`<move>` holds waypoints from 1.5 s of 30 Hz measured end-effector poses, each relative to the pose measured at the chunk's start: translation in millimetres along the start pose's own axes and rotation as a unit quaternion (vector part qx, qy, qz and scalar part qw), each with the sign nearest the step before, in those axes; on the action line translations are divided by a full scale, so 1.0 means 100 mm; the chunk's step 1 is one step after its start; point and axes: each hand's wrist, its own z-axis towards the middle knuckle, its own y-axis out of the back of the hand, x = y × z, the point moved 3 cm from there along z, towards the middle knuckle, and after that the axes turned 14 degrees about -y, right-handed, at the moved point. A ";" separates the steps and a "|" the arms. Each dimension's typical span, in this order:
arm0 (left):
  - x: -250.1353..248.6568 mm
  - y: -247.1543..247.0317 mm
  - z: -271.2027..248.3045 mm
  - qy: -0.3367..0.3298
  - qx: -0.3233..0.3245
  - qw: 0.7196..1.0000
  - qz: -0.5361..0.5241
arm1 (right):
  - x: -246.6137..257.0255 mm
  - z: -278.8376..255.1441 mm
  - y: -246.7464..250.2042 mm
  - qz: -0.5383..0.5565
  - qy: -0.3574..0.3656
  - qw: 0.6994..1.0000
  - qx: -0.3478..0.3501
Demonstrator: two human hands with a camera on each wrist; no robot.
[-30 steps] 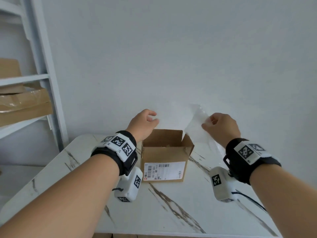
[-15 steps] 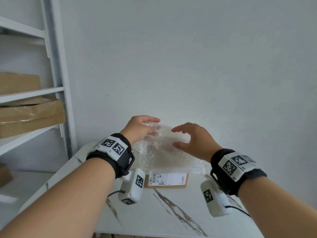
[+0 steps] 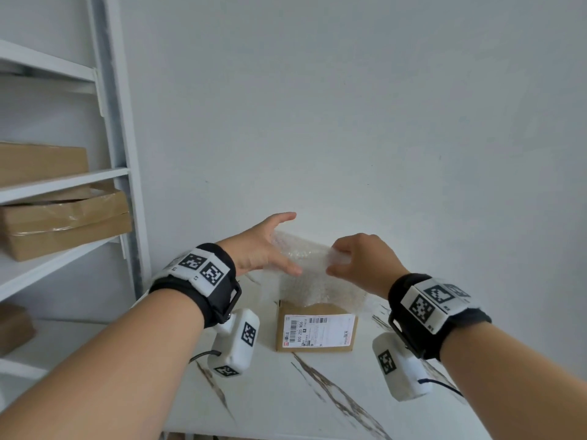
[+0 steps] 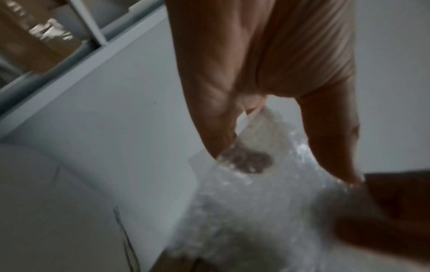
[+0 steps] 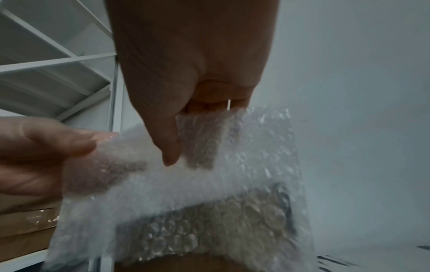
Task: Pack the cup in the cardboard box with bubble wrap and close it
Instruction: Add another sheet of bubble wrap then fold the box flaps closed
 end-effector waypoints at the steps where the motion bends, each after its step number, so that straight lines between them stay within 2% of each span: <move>1: -0.01 0.00 0.00 -0.002 0.006 0.998 0.056 | 0.00 0.00 0.02 0.009 -0.008 1.000 -0.009; 4: -0.04 0.03 0.03 -0.027 -0.043 0.988 0.146 | 0.00 0.00 0.07 0.061 -0.021 0.998 -0.008; 6: -0.04 0.05 0.05 -0.050 -0.091 0.987 0.126 | 0.02 0.00 0.09 0.086 -0.019 0.996 -0.001; 12: -0.06 0.08 0.11 -0.065 -0.150 0.986 0.039 | 0.02 0.03 0.12 0.098 -0.022 0.995 0.003; 15: -0.05 0.09 0.17 -0.066 -0.195 0.979 0.016 | -0.10 0.10 0.18 0.129 -0.068 0.989 -0.039; 17: 0.03 0.09 0.24 -0.048 -0.205 0.978 0.013 | -0.25 0.16 0.23 0.220 -0.114 0.968 -0.042; 19: 0.13 0.08 0.31 -0.017 -0.184 0.981 0.053 | -0.40 0.18 0.25 0.316 -0.158 0.935 -0.025; 21: 0.24 0.02 0.42 0.000 -0.122 0.985 0.123 | -0.54 0.20 0.21 0.393 -0.211 0.895 0.013; 23: 0.33 -0.09 0.52 0.006 -0.051 0.982 0.183 | -0.67 0.21 0.08 0.425 -0.262 0.865 0.043; 28: 0.53 -0.30 0.68 0.027 0.057 0.967 0.247 | -0.89 0.28 -0.28 0.427 -0.312 0.846 0.071; 30: 0.55 -0.33 0.70 0.037 0.050 0.959 0.277 | -0.92 0.33 -0.30 0.437 -0.299 0.846 0.062; 32: 0.57 -0.30 0.70 0.050 0.015 0.951 0.303 | -0.94 0.38 -0.27 0.456 -0.289 0.841 0.042; 35: 0.60 -0.23 0.66 0.106 -0.027 0.941 0.319 | -0.93 0.40 -0.20 0.482 -0.287 0.828 0.011; 37: 0.61 -0.19 0.61 0.149 -0.019 0.940 0.308 | -0.89 0.39 -0.17 0.522 -0.291 0.801 0.012; 39: 0.59 -0.20 0.54 0.201 0.023 0.948 0.245 | -0.81 0.37 -0.14 0.567 -0.292 0.771 0.005; 41: 0.51 -0.29 0.44 0.244 0.079 0.955 0.147 | -0.75 0.35 -0.11 0.571 -0.288 0.768 -0.016; 43: 0.36 -0.39 0.34 0.241 0.115 0.961 0.068 | -0.66 0.33 -0.09 0.589 -0.283 0.757 -0.017; 45: 0.24 -0.50 0.26 0.215 0.147 0.966 0.000 | -0.58 0.30 -0.07 0.624 -0.272 0.732 0.004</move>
